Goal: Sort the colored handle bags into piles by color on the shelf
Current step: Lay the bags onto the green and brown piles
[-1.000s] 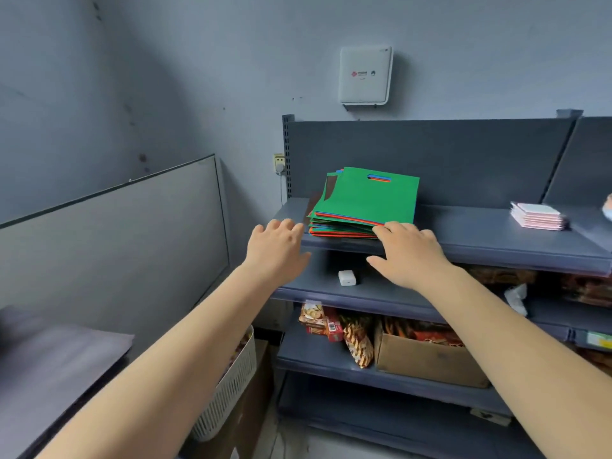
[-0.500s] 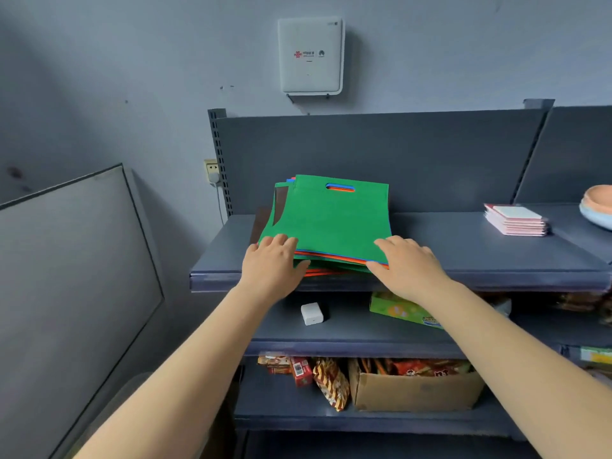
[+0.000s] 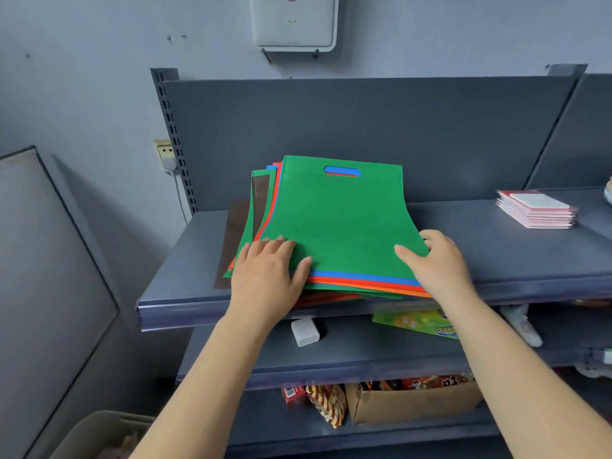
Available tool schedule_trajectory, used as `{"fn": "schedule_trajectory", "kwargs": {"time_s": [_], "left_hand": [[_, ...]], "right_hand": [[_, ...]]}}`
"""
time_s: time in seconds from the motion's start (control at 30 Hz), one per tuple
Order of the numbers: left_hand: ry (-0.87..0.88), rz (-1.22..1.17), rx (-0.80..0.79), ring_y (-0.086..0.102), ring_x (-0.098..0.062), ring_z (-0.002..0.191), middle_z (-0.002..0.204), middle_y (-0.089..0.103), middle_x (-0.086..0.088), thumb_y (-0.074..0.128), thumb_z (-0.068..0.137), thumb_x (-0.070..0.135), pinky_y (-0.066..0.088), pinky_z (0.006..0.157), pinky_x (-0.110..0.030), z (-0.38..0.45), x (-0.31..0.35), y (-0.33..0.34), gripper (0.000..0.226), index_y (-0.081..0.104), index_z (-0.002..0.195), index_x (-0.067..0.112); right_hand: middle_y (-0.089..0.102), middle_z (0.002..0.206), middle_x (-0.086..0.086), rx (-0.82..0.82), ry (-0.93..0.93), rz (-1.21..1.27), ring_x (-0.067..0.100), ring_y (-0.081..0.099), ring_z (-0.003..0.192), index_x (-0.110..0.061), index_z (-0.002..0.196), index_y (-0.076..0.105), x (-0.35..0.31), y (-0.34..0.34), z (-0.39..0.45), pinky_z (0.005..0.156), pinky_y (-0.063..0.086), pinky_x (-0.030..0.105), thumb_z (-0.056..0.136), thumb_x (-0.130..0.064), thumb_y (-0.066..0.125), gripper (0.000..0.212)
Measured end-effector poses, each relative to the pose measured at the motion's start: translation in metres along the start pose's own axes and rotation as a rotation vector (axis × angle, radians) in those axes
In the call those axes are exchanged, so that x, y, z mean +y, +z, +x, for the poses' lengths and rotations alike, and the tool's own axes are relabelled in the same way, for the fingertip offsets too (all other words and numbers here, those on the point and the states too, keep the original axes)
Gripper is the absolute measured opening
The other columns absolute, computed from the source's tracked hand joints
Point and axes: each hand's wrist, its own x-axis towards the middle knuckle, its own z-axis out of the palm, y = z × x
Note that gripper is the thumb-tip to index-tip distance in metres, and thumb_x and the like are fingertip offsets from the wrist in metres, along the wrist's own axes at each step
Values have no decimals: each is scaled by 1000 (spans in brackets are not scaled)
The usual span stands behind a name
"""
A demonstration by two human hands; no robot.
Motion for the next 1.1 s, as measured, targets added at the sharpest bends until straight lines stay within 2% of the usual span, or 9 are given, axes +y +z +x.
{"fn": "schedule_trajectory", "kwargs": {"time_s": [0.13,0.27,0.4,0.53,0.73,0.87,0.97,1.03,1.1], "left_hand": [[35,-33,-12,42,-21,127,140,51,3,40,95,50,25,108,-32,3,0,0,50,53,133,21],[47,-110,6,44,-17,127,137,54,7,45,94,47,28,106,-30,9,-3,0,45,58,130,22],[-80,-212,-5,48,-23,121,127,61,-2,55,91,42,33,100,-31,19,-11,1,44,62,122,11],[-276,-271,-57,49,-31,111,113,61,-11,66,80,50,40,93,-38,36,-26,0,57,62,115,6],[-467,-373,-68,54,-25,90,94,61,-8,75,77,40,38,73,-30,55,-48,-5,51,65,113,5],[-501,-383,-29,52,-23,79,81,58,-4,79,75,27,36,68,-29,63,-51,-9,38,68,104,4],[-486,-297,-25,49,-27,78,85,59,-9,77,77,20,35,65,-31,67,-49,-15,19,63,86,10],[-432,-231,-1,46,-26,80,85,55,-6,72,81,20,33,65,-31,66,-44,-21,20,54,79,14],[-370,-228,79,46,-25,81,85,52,-2,67,86,18,34,65,-31,60,-41,-27,15,54,85,12]], "right_hand": [[59,119,8,84,6,60,27,55,108,-10,125,56,2,-5,4,87,45,35,83,-26,71,48],[60,75,-5,152,28,132,24,59,85,-6,120,60,6,-11,10,81,49,39,79,-15,76,45],[68,103,16,190,160,307,22,58,86,-2,123,59,23,-20,23,84,47,36,79,-11,76,48],[61,122,21,122,276,443,19,53,94,2,127,56,32,-22,25,84,38,30,80,-9,74,52],[65,109,12,23,343,528,19,56,91,1,117,63,31,-23,27,85,39,33,80,-9,73,39],[66,112,13,-41,366,575,28,61,105,0,115,65,26,-23,28,97,46,44,80,-11,73,37],[68,87,7,-93,314,564,18,63,77,-8,86,69,23,-26,27,68,50,31,83,-2,68,7],[67,75,-2,-85,238,553,11,61,70,-15,78,67,22,-28,27,57,44,25,84,1,65,18],[66,72,-8,-58,165,562,9,62,70,-21,78,68,20,-30,24,60,44,24,84,2,63,24]]}}
